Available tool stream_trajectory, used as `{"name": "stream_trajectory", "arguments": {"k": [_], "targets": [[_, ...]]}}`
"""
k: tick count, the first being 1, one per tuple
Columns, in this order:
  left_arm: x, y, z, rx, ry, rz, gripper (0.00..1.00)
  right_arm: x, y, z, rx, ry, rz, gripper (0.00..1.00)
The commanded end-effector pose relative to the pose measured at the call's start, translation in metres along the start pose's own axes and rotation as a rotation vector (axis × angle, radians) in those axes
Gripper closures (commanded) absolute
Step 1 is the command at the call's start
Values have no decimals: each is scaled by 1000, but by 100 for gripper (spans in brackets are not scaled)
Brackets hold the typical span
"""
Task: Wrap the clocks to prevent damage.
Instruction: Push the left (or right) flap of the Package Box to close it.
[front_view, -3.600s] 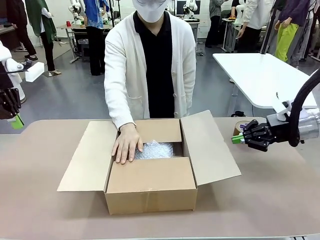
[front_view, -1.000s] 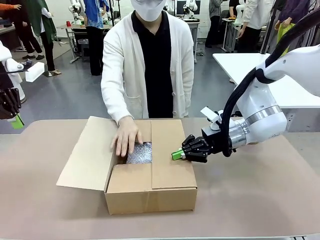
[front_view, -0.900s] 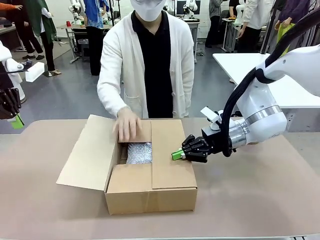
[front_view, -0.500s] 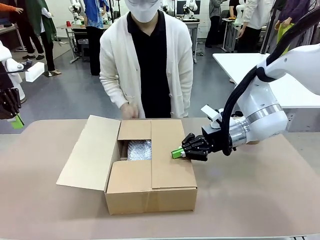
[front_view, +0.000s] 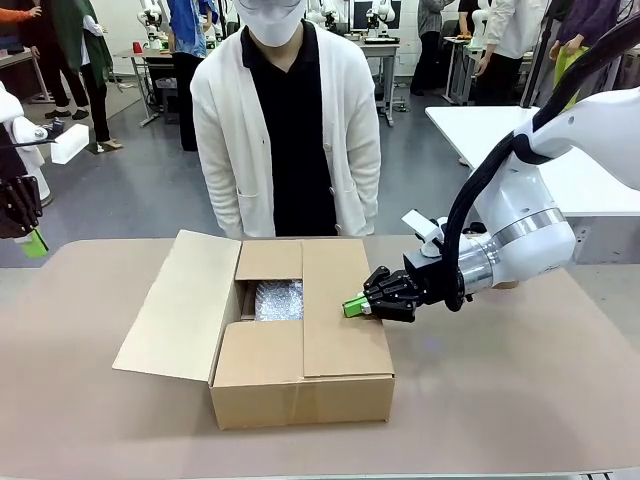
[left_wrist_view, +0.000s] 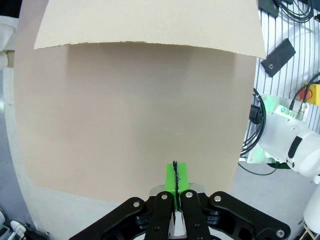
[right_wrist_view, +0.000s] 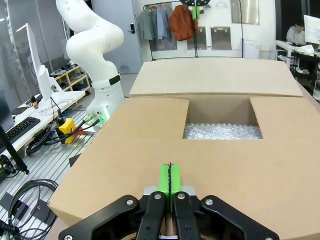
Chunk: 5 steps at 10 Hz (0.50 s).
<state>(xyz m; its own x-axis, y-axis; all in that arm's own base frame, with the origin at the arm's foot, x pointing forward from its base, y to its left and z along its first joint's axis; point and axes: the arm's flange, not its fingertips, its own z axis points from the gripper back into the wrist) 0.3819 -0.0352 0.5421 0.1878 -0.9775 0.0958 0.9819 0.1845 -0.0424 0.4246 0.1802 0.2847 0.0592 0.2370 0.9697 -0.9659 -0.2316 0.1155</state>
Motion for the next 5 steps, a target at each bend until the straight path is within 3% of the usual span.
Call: {"name": "stream_trajectory", "arguments": {"k": [1, 5], "targets": [[-2, 0, 2, -8, -8, -6, 100, -6, 0, -1, -8, 12, -9, 99], [-2, 0, 2, -8, -8, -6, 100, -6, 0, -1, -8, 12, -9, 99]]}}
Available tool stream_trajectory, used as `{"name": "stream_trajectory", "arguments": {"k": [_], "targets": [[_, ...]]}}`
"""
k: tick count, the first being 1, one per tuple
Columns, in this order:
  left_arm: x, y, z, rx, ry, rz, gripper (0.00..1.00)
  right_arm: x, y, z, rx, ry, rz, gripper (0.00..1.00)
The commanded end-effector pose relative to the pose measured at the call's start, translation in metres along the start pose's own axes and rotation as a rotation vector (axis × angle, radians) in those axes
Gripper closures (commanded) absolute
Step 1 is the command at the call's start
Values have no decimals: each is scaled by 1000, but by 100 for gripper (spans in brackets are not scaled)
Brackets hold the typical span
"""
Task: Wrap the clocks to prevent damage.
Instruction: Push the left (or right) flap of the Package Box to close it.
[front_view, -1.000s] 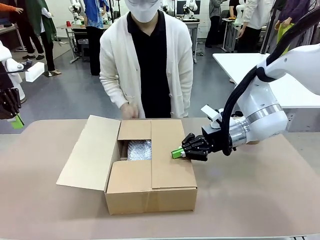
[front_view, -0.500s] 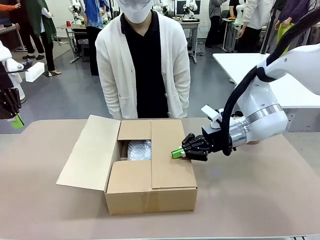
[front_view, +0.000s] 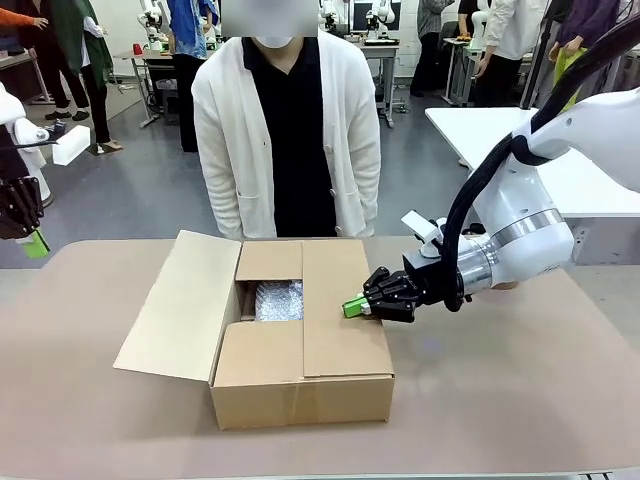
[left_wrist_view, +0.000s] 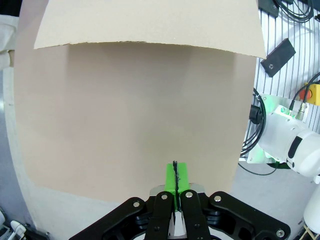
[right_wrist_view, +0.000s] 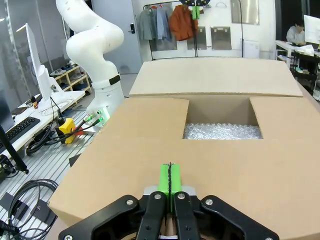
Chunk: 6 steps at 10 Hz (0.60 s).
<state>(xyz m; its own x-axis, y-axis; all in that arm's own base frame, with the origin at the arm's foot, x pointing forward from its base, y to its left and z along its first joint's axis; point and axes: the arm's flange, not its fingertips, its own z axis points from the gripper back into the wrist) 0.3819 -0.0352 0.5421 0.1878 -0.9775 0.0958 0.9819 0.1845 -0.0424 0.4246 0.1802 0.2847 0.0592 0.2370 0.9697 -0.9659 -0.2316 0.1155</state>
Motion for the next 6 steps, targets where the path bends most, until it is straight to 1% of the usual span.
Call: {"name": "stream_trajectory", "arguments": {"k": [1, 2, 3, 4, 5, 6], "targets": [[-2, 0, 2, -8, -8, -6, 100, -6, 0, -1, -8, 12, -9, 99], [0, 0, 0, 0, 0, 0, 100, -6, 0, -1, -8, 12, -9, 99], [-13, 0, -20, -116, -213, -202, 100, -6, 0, -1, -8, 12, -9, 99], [-26, -5, -45, -162, -416, -254, 100, -6, 0, -1, -8, 12, -9, 99], [-36, 17, -48, -177, -603, -276, 100, -6, 0, -1, -8, 12, -9, 99], [-49, 33, -57, -176, -768, -261, 100, -6, 0, -1, -8, 12, -9, 99]]}}
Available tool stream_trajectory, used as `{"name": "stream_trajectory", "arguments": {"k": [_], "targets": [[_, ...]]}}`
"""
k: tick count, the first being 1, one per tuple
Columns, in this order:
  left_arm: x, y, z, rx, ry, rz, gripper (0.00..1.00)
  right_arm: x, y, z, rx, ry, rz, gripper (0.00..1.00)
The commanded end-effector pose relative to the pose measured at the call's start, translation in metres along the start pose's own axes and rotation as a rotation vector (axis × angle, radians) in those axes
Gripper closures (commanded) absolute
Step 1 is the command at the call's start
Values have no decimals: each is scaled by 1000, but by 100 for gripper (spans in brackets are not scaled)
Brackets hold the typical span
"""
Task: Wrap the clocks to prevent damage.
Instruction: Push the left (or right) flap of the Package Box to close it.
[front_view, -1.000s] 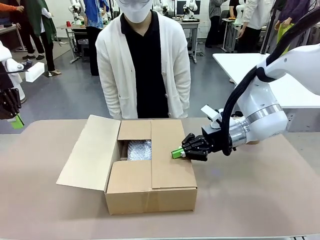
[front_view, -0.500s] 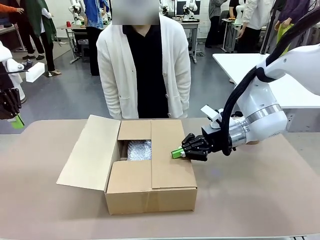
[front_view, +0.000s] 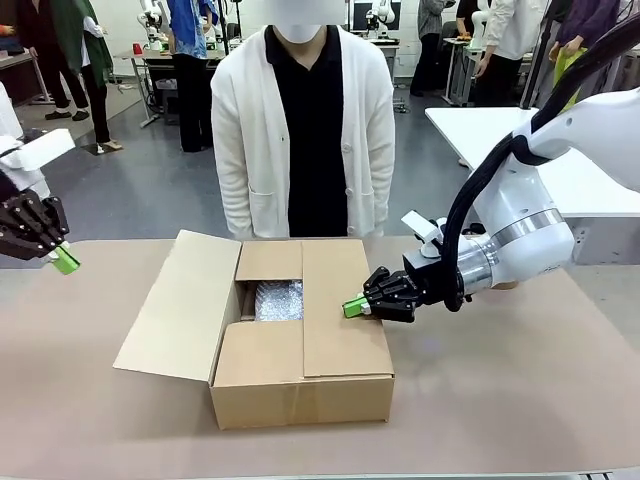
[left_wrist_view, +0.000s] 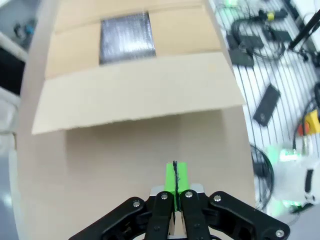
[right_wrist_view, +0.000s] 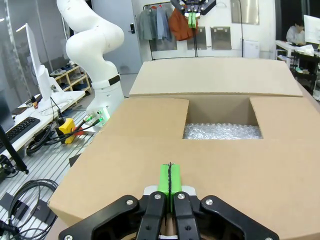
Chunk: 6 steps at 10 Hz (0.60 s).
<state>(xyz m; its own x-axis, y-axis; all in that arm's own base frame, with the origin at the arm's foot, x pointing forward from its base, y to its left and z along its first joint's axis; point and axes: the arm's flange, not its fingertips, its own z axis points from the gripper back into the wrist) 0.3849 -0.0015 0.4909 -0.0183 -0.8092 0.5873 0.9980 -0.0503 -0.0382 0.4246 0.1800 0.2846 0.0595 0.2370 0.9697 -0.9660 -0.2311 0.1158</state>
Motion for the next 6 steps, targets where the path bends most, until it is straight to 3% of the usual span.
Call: {"name": "stream_trajectory", "arguments": {"k": [1, 3, 6], "targets": [[-44, 13, -14, -51, -366, -13, 100, -5, 0, -1, -8, 12, -8, 99], [-77, 11, -46, 40, -477, 31, 100, -5, 0, -1, -8, 12, -8, 99], [-81, 12, -60, 80, -436, 44, 100, -5, 0, -1, -8, 12, -8, 99]]}}
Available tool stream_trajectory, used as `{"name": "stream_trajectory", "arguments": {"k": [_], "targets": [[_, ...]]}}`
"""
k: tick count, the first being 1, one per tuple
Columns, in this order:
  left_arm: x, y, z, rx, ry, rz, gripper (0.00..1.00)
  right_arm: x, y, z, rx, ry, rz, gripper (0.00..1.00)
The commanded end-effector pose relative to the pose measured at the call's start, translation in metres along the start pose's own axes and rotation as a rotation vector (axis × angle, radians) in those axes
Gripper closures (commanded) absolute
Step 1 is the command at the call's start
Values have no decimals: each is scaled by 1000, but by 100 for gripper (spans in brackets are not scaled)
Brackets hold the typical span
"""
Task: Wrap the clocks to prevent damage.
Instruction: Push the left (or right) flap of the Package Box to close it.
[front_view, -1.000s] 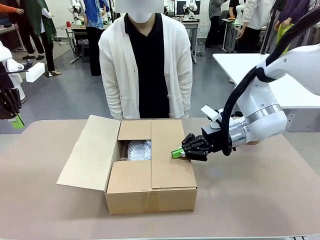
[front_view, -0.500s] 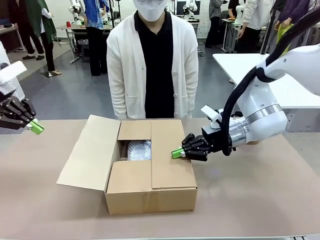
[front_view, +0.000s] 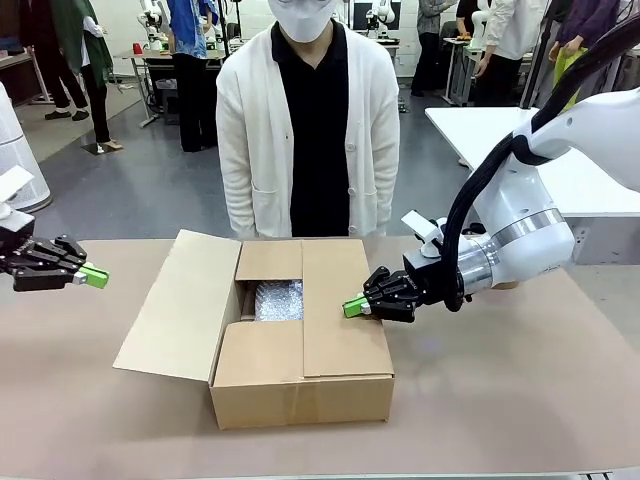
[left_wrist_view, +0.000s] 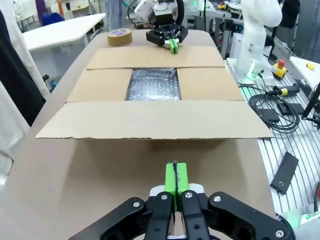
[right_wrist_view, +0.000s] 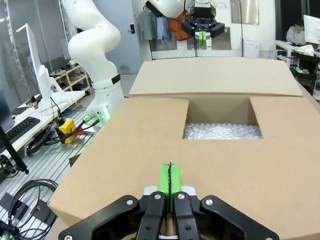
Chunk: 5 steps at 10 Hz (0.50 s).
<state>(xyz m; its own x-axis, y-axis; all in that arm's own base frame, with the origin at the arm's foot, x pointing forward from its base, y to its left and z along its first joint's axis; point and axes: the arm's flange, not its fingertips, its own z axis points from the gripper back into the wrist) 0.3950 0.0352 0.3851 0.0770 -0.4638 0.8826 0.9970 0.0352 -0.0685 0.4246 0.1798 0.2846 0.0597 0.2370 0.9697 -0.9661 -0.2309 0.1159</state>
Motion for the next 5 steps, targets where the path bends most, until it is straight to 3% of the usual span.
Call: {"name": "stream_trajectory", "arguments": {"k": [1, 2, 3, 5], "targets": [[16, -5, 0, 15, 56, -49, 100, -5, 0, -1, -8, 12, -8, 99], [29, 0, 2, -38, 186, -52, 100, -5, 0, -1, -8, 12, -8, 99], [5, 1, -3, -3, 20, -12, 100, -5, 0, -1, -8, 12, -8, 99], [5, 1, -3, -3, 20, -12, 100, -5, 0, -1, -8, 12, -8, 99]]}}
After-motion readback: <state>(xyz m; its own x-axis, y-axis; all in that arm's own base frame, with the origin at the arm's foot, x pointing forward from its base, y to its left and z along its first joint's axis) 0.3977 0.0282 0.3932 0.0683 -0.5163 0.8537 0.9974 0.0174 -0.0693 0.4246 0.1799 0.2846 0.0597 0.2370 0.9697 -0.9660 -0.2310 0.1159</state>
